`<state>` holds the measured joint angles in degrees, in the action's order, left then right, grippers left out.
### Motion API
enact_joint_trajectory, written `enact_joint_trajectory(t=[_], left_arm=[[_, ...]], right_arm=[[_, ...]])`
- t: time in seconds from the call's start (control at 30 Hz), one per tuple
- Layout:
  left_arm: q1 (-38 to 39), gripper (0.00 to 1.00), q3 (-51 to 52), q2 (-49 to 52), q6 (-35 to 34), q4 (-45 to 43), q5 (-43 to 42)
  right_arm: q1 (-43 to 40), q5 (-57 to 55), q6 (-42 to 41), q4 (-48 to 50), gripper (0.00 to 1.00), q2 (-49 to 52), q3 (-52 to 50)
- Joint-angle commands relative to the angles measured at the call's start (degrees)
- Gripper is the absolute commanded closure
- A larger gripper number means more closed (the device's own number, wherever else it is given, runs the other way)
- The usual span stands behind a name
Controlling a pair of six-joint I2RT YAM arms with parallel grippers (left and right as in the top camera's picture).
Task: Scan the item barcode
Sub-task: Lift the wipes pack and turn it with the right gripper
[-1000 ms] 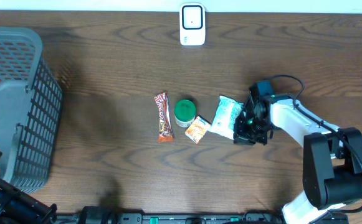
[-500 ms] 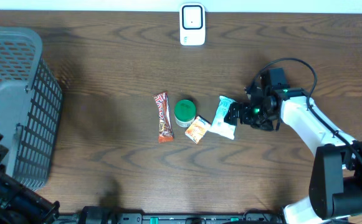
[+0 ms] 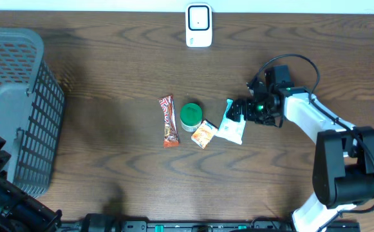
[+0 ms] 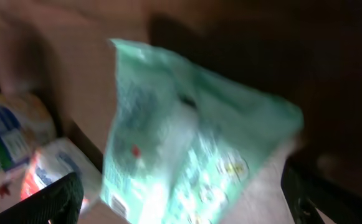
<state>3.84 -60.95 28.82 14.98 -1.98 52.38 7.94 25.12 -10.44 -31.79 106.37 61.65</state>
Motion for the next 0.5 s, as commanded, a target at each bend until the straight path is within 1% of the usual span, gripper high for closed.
enact_joint_trajectory(t=[0.0,0.17,0.2,0.23,0.3,0.33,0.37,0.4,0.47], left_arm=[[-0.31,0.17,0.15,-0.66,-0.33,-0.44,-0.74],[-0.31,0.17,0.15,-0.66,-0.33,-0.44,-0.74],[-0.31,0.17,0.15,-0.66,-0.33,-0.44,-0.74],[-0.31,0.17,0.15,-0.66,-0.33,-0.44,-0.74],[-0.31,0.17,0.15,-0.66,-0.33,-0.44,-0.74],[-0.31,0.17,0.15,-0.66,-0.33,-0.44,-0.74],[-0.31,0.17,0.15,-0.66,-0.33,-0.44,-0.74],[-0.31,0.17,0.15,-0.66,-0.33,-0.42,-0.74],[-0.31,0.17,0.15,-0.66,-0.33,-0.44,-0.74]], right_arm=[[0.44,-1.70,0.66,0.39,0.01,7.52,-2.51],[0.46,-2.80,0.66,1.16,0.01,13.18,-2.51],[0.46,-3.08,0.66,1.16,0.02,14.05,-2.51],[0.46,-3.19,0.66,1.16,0.09,15.19,-2.51],[0.46,-3.19,0.66,1.18,0.34,16.79,-2.51],[0.46,-3.19,0.66,1.18,0.53,17.42,-2.51],[0.42,-3.19,0.68,1.14,0.67,17.62,-2.51],[0.37,-3.19,0.87,1.14,0.79,17.77,-2.51],[0.35,-3.17,1.33,1.31,0.96,17.75,-2.51]])
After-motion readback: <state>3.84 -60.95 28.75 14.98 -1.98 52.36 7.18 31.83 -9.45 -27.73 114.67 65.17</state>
